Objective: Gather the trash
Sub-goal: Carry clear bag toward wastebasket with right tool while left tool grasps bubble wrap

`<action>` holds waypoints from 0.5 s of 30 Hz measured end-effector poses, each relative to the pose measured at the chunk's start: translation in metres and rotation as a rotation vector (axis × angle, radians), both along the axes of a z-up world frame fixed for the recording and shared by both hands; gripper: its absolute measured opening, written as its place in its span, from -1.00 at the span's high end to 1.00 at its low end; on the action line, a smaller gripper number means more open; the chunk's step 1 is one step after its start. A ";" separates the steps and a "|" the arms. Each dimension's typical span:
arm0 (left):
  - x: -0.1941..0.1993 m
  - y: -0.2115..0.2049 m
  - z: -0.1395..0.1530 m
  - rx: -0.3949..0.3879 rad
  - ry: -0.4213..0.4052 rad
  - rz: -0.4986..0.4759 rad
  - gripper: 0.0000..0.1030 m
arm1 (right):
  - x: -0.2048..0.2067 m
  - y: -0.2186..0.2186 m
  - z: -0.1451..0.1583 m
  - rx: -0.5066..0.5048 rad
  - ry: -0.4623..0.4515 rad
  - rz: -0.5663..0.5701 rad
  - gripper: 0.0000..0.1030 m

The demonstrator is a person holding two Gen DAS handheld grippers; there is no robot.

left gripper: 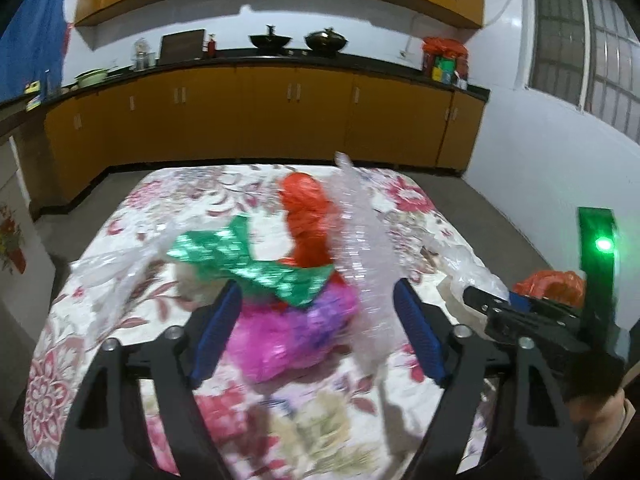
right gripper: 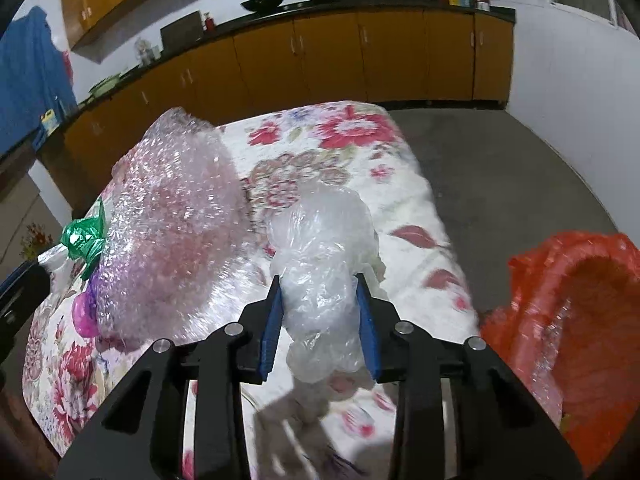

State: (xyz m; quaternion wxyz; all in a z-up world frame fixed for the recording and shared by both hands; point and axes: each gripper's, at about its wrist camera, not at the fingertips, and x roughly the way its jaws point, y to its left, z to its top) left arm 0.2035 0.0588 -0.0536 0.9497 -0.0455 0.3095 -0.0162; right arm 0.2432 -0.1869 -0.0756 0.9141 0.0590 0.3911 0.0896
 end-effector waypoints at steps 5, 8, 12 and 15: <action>0.017 -0.024 -0.017 0.041 0.054 -0.027 -0.19 | -0.007 -0.021 0.001 0.020 0.007 -0.035 0.32; 0.028 -0.030 -0.028 0.047 0.091 -0.023 -0.09 | -0.011 -0.028 0.000 0.026 0.007 -0.044 0.32; 0.033 -0.038 -0.030 0.068 0.096 -0.038 0.47 | -0.014 -0.034 0.000 0.036 0.007 -0.052 0.32; 0.035 -0.041 -0.030 0.064 0.098 -0.062 0.78 | -0.016 -0.038 -0.002 0.041 0.011 -0.061 0.32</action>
